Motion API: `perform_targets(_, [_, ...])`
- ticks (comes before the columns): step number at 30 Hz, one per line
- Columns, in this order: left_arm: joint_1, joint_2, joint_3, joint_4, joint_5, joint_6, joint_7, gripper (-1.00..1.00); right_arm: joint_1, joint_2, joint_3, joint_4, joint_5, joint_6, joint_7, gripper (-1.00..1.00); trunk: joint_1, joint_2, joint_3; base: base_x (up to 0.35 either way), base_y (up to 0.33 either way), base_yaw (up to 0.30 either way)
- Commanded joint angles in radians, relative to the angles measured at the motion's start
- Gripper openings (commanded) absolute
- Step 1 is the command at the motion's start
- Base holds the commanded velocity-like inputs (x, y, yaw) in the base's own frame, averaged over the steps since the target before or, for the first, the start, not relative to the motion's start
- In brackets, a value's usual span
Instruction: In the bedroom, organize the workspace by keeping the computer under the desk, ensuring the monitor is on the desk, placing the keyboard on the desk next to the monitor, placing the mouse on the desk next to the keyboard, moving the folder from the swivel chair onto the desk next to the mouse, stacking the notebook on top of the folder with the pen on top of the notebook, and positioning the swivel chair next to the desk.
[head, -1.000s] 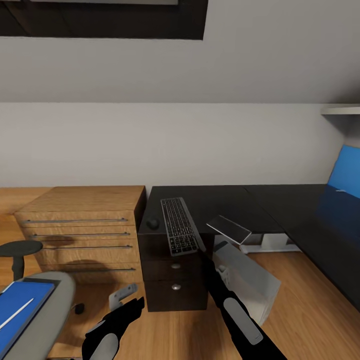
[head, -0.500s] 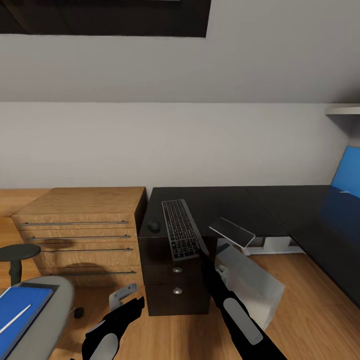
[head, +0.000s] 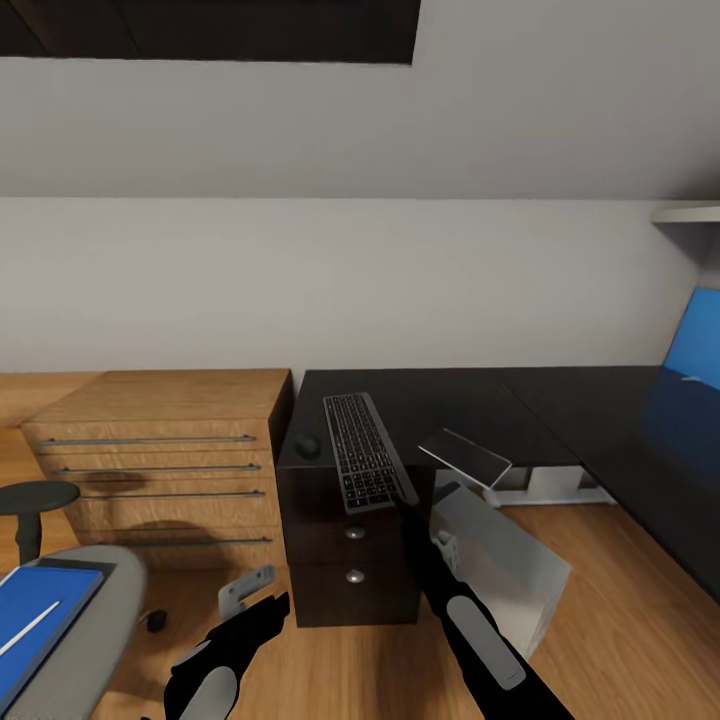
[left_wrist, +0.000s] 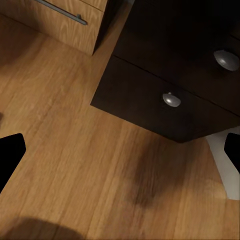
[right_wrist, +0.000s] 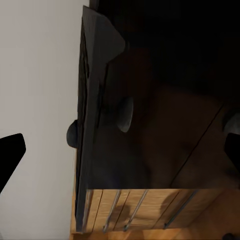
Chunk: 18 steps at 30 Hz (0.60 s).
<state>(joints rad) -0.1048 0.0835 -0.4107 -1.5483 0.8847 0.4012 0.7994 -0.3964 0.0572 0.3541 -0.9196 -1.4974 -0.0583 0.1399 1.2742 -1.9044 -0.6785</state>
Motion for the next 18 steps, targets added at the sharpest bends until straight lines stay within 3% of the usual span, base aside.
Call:
perform_targets(1, [-0.001,0.001,-0.002,-0.001,0.006,0.002,0.007,1.0,-0.001,0.0,0.003,0.001,-0.011,-0.006,0.004,1.0,0.004,-0.008,-0.004,0.0,0.0,0.0])
perform_targets(11, [-0.001,0.002,-0.001,0.001,0.007,0.002,0.007,1.0,-0.001,0.0,0.003,0.001,-0.011,-0.006,0.005,1.0,0.004,-0.008,-0.004,0.001,0.001,0.0])
perform_targets(18, [-0.001,0.002,-0.002,0.002,0.007,0.004,0.007,1.0,-0.001,0.0,0.003,0.001,-0.011,-0.006,0.005,1.0,0.004,-0.008,-0.004,0.093,0.056,0.0])
